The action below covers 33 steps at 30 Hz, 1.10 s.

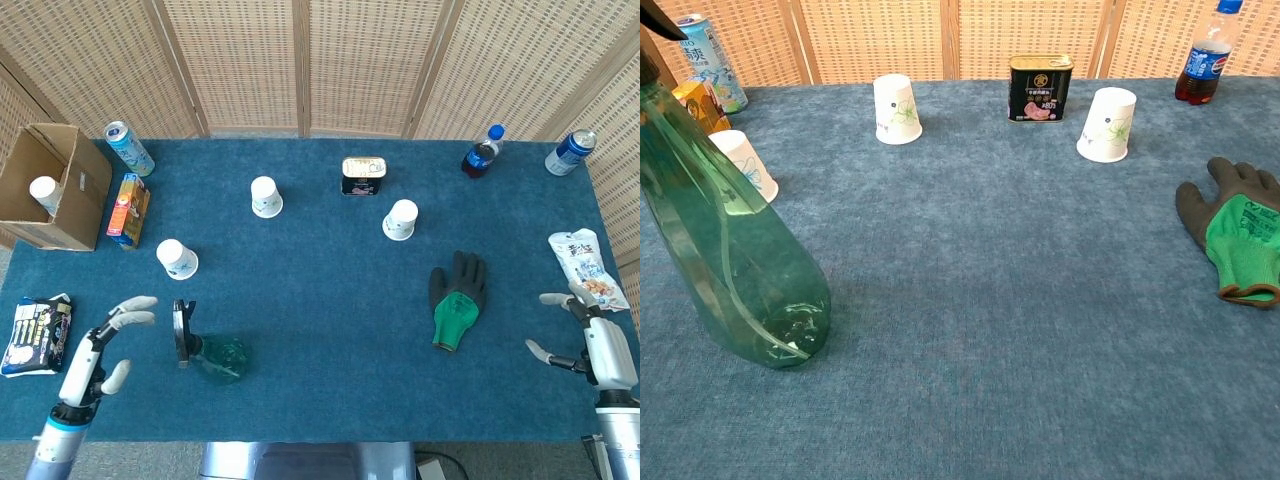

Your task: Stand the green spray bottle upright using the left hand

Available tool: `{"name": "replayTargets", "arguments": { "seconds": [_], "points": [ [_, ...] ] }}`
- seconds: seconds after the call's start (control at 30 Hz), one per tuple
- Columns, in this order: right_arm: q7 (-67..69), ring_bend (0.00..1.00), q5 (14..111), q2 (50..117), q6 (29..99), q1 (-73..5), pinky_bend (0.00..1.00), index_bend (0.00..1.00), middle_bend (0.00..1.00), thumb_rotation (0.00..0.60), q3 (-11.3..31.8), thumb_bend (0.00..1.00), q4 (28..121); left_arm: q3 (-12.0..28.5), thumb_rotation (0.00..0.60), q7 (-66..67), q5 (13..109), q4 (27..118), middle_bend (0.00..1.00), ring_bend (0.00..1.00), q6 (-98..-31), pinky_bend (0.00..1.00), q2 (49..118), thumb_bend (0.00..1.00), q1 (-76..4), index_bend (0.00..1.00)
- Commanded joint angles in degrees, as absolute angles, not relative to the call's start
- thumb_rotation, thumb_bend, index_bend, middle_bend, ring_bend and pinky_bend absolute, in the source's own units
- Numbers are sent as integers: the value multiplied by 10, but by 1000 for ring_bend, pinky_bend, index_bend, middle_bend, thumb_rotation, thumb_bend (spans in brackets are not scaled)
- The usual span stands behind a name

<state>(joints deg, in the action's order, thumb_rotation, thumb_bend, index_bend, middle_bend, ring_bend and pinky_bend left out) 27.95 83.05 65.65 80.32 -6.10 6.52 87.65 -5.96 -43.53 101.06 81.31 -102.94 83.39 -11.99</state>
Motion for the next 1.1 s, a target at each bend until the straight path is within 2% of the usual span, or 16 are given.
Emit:
{"name": "replayTargets", "arguments": {
  "seconds": [0.03,0.33,0.47,0.63,0.8,0.93,1.03,1.1],
  "points": [
    [274,103,828,653,798,-64,276,297,353,600,66,210,879,-67,136,-397,1006,851,198,167,-1034,337,794,364,-103,236],
    [214,101,804,640,780,-76,272,302,352,600,76,209,893,-72,136,-252,968,941,193,163,-1023,332,672,364,-70,251],
    [173,96,787,638,779,-78,267,303,352,600,83,209,902,-67,131,-168,934,969,197,160,-1013,290,625,364,-53,259],
    [82,91,774,637,791,-81,259,304,350,600,88,211,908,-76,135,-60,870,1016,203,157,-966,243,556,364,-37,272],
    [17,79,763,634,805,-79,246,303,347,600,92,210,912,-74,181,0,834,1040,204,153,-944,201,527,363,-28,285],
    [-10,68,752,637,813,-76,234,304,330,600,94,212,913,-67,223,37,817,1040,205,154,-940,188,527,364,-20,302],
    [-12,60,748,637,812,-75,228,303,317,600,94,211,915,-60,277,57,813,1036,207,154,-943,174,536,364,-15,304],
    [-13,58,748,639,814,-73,228,303,317,600,93,211,915,-55,287,58,814,1035,207,154,-942,183,541,364,-13,304]
  ]
}}
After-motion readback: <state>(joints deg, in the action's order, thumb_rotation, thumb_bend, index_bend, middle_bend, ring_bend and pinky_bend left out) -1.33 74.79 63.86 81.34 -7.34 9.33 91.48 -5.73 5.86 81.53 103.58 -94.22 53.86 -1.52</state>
